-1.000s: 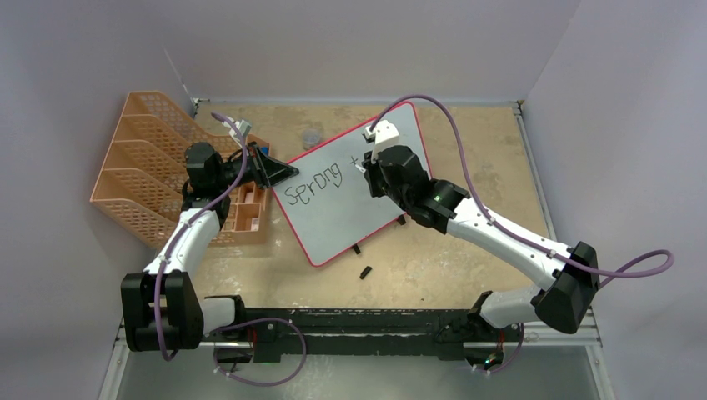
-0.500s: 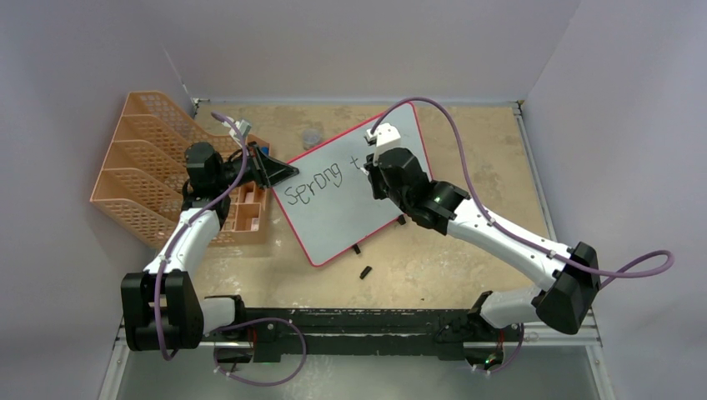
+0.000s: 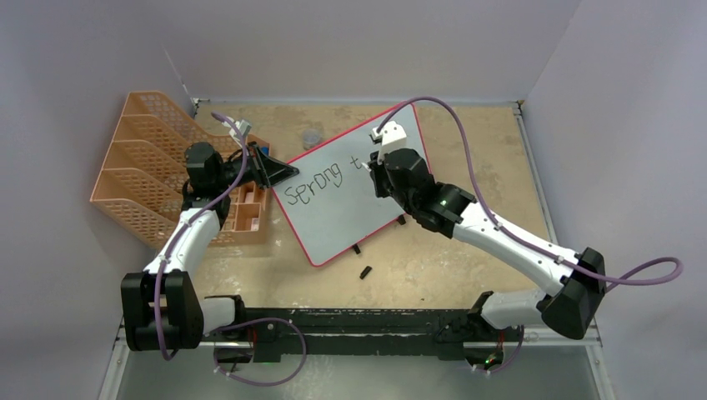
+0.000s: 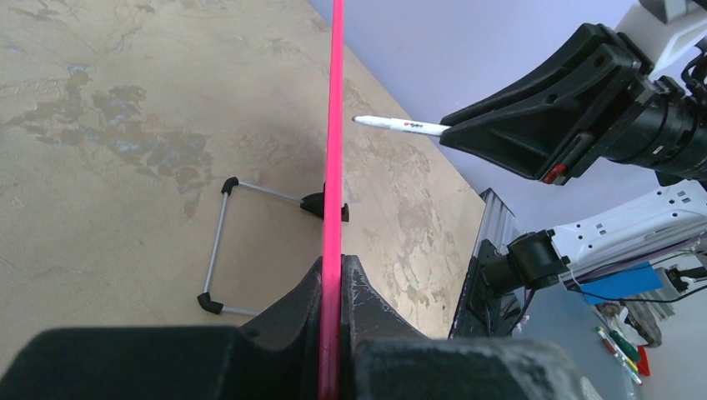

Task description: Write a sentence on the whiteboard

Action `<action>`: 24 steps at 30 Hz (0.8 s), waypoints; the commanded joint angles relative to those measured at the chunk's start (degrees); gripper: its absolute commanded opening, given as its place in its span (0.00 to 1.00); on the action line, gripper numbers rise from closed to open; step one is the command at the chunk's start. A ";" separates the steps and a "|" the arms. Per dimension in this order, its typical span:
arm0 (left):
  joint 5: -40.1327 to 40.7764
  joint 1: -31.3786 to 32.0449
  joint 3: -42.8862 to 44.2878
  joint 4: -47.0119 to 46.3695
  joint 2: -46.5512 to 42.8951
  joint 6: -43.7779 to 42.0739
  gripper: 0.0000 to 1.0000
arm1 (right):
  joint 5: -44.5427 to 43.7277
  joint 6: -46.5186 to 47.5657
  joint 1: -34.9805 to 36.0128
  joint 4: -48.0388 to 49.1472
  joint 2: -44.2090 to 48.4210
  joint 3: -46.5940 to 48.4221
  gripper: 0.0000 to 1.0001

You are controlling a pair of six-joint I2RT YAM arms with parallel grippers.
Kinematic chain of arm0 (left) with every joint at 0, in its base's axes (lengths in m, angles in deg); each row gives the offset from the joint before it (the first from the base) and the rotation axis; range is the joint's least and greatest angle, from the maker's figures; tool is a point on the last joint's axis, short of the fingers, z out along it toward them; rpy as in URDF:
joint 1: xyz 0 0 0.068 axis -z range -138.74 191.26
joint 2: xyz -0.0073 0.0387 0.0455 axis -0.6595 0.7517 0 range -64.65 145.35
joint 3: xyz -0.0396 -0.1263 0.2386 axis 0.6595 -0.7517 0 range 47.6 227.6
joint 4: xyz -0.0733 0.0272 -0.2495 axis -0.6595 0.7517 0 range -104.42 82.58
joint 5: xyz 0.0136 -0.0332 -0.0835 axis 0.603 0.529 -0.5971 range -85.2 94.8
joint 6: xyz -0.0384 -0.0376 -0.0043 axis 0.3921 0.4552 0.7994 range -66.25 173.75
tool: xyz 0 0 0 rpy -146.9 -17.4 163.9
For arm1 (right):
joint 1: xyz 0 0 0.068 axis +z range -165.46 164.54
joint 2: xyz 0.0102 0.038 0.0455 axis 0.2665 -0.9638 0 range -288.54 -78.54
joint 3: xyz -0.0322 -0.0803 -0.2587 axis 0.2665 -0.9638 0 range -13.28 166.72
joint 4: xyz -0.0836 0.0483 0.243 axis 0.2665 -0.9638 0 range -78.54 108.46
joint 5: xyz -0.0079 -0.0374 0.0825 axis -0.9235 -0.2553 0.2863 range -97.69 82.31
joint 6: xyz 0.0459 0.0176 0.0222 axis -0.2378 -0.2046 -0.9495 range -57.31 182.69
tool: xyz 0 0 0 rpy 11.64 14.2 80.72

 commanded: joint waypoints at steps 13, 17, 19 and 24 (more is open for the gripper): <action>-2.68 1.34 1.02 1.41 0.21 -2.56 0.00 | -1.73 3.65 -0.78 8.57 1.54 1.93 0.00; -2.65 1.35 1.03 1.33 0.21 -2.56 0.00 | -1.58 4.37 -1.19 9.67 0.59 2.77 0.00; -2.61 1.33 1.03 1.33 0.28 -2.56 0.00 | -1.27 4.64 -1.40 9.94 0.14 3.17 0.00; -2.73 1.36 1.03 1.33 0.47 -2.48 0.00 | 0.02 5.30 -1.60 10.67 -0.82 4.64 0.00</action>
